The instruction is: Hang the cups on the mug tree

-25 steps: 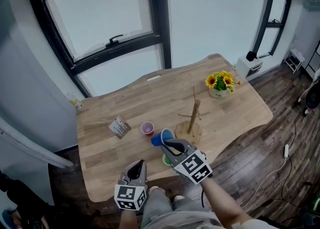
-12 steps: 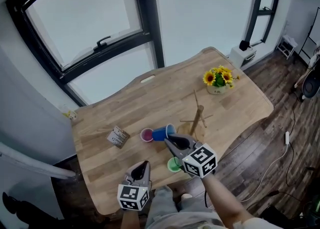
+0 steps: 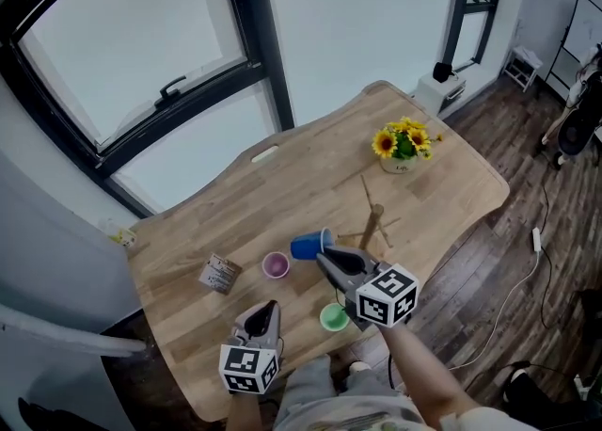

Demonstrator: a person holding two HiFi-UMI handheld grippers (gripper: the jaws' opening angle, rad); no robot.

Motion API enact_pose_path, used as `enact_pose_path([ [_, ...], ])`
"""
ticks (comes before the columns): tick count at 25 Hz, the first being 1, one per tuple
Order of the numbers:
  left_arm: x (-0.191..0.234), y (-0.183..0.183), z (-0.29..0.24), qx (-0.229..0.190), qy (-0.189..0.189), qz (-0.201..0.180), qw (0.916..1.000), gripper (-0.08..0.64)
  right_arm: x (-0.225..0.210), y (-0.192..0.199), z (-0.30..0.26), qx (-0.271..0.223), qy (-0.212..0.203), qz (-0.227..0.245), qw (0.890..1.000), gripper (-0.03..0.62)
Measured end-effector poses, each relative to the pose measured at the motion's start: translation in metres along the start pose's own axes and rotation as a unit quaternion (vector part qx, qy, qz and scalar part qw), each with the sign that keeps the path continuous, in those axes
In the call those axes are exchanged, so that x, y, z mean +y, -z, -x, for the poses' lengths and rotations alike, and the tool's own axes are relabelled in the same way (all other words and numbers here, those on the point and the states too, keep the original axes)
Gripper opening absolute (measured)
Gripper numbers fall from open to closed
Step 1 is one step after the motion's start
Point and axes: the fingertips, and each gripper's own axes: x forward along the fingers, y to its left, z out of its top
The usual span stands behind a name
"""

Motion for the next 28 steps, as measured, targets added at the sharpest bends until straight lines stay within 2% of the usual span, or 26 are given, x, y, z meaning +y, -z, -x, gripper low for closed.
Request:
enact_pose_path([
  [12,0.009,-0.011,-0.018,-0.003,0.027,-0.010,0.9996,0.005,-0.024,-0.002,0.012,-0.022,0.039,-0.052,0.998,0.028],
  [28,0.010,-0.009,-0.020,-0.007,0.028,-0.004,0.9996,0.005,-0.044,0.006,0.033,-0.040,0.067,-0.095,0.992,0.029],
])
